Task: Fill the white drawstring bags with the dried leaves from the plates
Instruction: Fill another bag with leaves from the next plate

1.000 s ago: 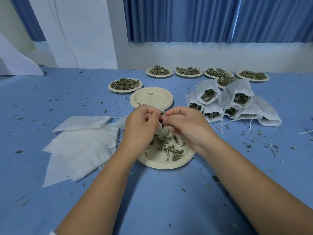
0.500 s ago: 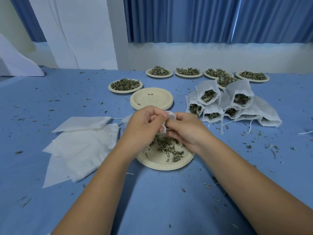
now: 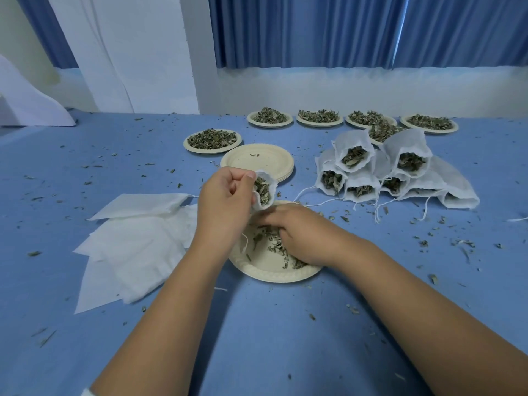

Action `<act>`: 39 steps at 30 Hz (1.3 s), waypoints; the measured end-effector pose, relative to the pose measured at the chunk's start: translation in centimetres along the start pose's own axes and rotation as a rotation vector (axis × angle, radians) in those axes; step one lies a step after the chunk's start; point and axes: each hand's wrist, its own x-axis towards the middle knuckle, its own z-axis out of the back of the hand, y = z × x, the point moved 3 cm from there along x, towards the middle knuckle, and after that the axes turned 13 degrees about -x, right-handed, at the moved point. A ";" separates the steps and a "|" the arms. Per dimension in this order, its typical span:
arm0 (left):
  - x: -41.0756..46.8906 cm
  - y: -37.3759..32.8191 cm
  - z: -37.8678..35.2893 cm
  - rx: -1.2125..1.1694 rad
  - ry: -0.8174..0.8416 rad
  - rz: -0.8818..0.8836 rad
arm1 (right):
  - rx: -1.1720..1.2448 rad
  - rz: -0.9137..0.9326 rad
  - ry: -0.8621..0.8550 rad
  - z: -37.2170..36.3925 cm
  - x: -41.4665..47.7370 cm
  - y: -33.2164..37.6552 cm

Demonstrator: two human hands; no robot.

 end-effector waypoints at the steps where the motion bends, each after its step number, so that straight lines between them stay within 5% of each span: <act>1: 0.0 0.0 0.0 -0.005 0.001 0.000 | -0.023 0.017 0.023 -0.2 0.0 0.2; 7: 0.1 0.0 0.1 -0.014 0.003 0.011 | 0.075 -0.096 0.029 1.9 -1.9 -0.9; 12: 0.1 0.1 0.1 0.000 0.007 0.009 | -0.149 -0.185 0.089 1.7 -1.8 -0.9; 17: 0.1 0.1 0.0 0.018 0.014 0.002 | 0.170 -0.129 0.141 2.4 -2.4 -0.1; 23: 0.0 0.1 -0.1 0.013 0.018 0.002 | 0.059 -0.085 0.280 2.5 -3.2 -1.0; 39: -0.1 0.2 -0.2 0.012 0.030 -0.001 | 0.145 0.154 0.143 0.1 -1.1 1.6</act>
